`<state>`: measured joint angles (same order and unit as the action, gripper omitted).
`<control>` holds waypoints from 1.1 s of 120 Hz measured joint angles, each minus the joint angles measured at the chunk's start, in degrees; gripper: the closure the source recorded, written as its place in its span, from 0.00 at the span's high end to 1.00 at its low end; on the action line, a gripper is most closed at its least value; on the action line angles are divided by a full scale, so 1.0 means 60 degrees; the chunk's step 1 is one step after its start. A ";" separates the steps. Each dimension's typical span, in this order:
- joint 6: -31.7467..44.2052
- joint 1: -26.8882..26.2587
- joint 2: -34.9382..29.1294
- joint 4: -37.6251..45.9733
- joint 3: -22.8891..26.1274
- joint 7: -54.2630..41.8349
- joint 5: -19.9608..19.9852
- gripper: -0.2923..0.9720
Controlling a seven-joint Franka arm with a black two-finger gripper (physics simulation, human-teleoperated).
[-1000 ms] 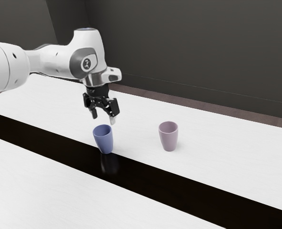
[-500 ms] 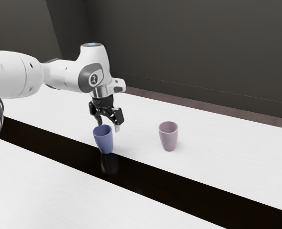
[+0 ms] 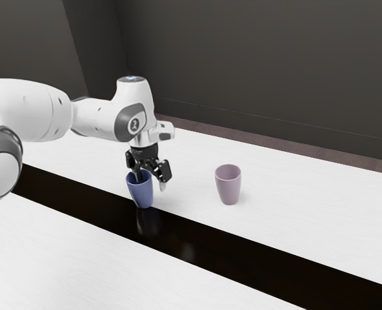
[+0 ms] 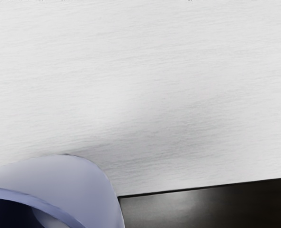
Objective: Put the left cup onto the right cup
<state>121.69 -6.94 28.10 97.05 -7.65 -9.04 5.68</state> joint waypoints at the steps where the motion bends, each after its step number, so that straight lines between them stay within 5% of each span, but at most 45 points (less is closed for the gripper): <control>1: 0.0005 0.0000 0.0006 0.0000 0.0000 0.0000 0.0000 0.77; 15: 0.0056 0.0000 0.0075 0.0010 0.0001 0.0001 0.0004 0.71; 62: 0.0115 0.0014 0.0158 0.0015 -0.0014 -0.0004 0.0017 0.24; 132: 0.0037 0.0021 -0.0347 0.0088 -0.0204 0.0127 -0.0156 0.15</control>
<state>121.91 -6.82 26.02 97.58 -8.87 -8.27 4.75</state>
